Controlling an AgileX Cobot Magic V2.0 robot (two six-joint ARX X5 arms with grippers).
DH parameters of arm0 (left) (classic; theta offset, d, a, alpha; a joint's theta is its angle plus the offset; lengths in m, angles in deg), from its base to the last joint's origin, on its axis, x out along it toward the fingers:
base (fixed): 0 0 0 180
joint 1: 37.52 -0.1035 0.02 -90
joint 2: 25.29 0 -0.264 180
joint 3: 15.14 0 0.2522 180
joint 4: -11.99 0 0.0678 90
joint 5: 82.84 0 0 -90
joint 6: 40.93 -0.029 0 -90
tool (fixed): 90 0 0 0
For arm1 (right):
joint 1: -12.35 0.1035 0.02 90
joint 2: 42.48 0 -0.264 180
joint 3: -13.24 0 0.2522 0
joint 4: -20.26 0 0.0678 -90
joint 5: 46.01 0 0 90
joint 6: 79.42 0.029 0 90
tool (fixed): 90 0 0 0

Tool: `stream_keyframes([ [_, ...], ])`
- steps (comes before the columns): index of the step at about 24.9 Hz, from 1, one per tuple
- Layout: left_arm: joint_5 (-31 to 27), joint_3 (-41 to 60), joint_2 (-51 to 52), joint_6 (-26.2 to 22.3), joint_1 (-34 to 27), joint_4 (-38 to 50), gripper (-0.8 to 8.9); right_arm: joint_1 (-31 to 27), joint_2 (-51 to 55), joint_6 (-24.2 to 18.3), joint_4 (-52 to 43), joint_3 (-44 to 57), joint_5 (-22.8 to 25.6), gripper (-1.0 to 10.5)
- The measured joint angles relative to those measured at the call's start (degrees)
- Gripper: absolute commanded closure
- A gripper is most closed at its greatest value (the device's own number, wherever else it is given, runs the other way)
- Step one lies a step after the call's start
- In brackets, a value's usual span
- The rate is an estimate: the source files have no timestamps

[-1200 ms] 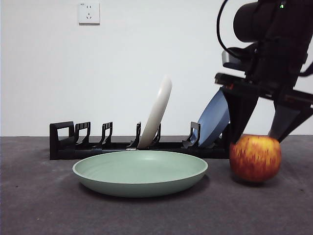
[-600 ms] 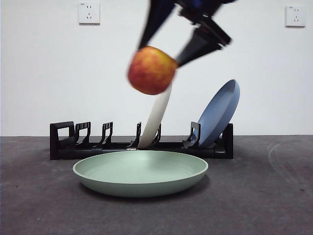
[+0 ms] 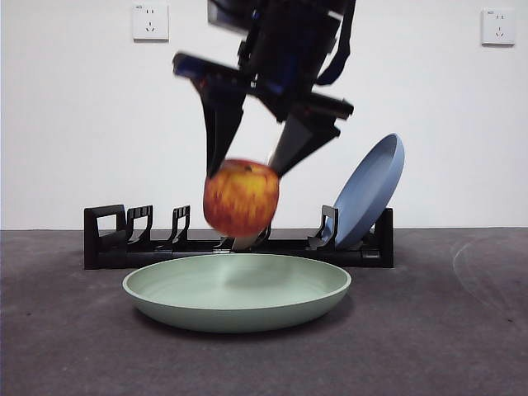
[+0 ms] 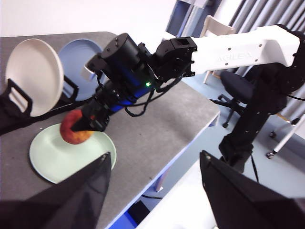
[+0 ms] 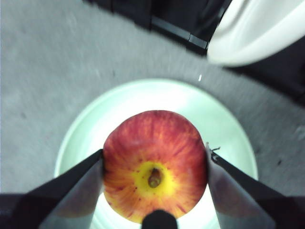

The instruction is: Take the green plate from the plate rack,put the plate on the table,take the apple from the table,put the apple in the plate

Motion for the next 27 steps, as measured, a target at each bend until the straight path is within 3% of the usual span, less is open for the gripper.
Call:
stream_keyframes([
  [8,-0.4,0.0,0.0,0.0,0.0,-1.4,5.00,0.0,-5.6,0.0,2.2,0.0,-2.2,9.6],
  [27,-0.4,0.0,0.0,0.0,0.0,-3.0,5.00,0.0,-5.8,-0.3,2.6,0.0,-3.1,9.4],
])
